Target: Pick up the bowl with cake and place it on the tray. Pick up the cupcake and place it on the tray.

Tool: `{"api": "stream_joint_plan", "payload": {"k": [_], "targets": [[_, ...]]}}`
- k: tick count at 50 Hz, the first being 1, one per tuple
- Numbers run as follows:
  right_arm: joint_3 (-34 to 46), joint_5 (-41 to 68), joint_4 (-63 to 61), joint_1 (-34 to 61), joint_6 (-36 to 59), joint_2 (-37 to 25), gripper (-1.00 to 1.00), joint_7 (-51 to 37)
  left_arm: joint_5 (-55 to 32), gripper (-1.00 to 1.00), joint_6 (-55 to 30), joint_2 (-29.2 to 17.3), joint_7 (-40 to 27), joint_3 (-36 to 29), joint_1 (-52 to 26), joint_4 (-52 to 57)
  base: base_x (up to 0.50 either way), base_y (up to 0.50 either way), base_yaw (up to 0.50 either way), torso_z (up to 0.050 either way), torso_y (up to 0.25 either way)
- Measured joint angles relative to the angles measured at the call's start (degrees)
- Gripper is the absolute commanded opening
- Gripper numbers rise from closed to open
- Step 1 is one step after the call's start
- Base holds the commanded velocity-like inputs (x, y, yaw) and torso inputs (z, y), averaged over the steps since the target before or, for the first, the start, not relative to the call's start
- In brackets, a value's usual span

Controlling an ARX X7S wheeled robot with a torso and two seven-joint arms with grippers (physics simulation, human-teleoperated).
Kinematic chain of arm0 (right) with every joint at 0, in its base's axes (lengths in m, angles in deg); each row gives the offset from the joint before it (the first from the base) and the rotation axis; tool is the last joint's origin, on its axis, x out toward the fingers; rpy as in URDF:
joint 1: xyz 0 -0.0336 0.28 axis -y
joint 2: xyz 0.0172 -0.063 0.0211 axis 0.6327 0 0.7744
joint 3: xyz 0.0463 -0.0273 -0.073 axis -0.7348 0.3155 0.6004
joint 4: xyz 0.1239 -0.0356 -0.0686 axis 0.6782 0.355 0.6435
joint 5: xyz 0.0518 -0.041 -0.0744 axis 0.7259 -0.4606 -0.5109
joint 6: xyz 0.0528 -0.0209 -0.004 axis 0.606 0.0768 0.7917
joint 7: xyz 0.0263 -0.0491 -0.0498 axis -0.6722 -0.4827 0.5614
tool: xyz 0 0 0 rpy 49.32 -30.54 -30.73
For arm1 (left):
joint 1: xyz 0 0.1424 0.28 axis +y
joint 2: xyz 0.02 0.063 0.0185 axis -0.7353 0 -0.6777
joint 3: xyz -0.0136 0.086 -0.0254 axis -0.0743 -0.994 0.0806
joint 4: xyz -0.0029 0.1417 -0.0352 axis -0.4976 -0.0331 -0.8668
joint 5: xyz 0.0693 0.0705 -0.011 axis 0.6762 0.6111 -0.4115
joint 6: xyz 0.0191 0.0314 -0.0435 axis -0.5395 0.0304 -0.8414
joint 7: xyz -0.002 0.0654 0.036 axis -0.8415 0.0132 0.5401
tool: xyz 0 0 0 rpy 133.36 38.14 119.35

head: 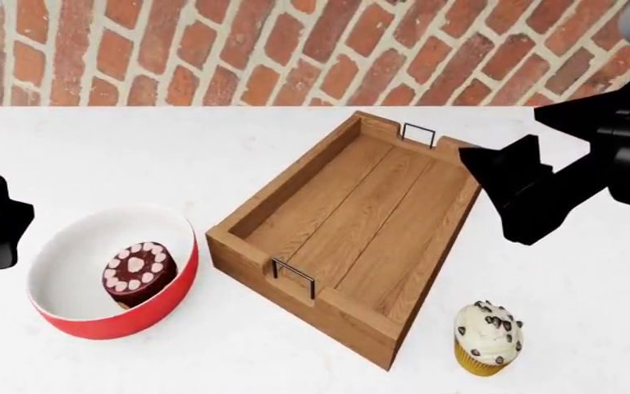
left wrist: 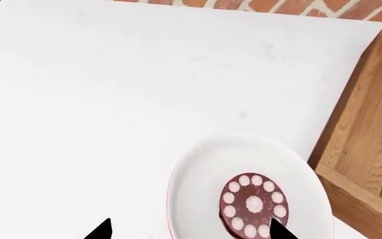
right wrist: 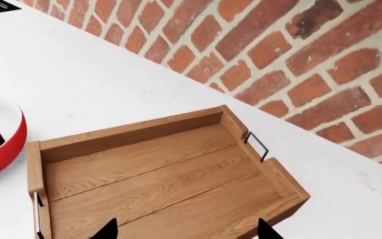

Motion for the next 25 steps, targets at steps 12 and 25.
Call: {"api": "stream_joint_plan", "payload": {"k": [12, 25], "targets": [[-0.5, -1.21, -0.73, -1.44, -0.53, -0.65, 1.0, 1.14, 5.27, 1.0, 3.04, 0.21, 3.56, -1.18, 4.37, 1.27, 0.0, 0.0, 0.0, 0.0, 0.0], [-0.69, -2.22, -1.46, -2.65, -1.1, -1.12, 1.0, 2.03, 10.08, 1.0, 5.38, -0.31, 7.83, -2.37, 8.38, 1.98, 0.0, 0.0, 0.0, 0.0, 0.0]]}}
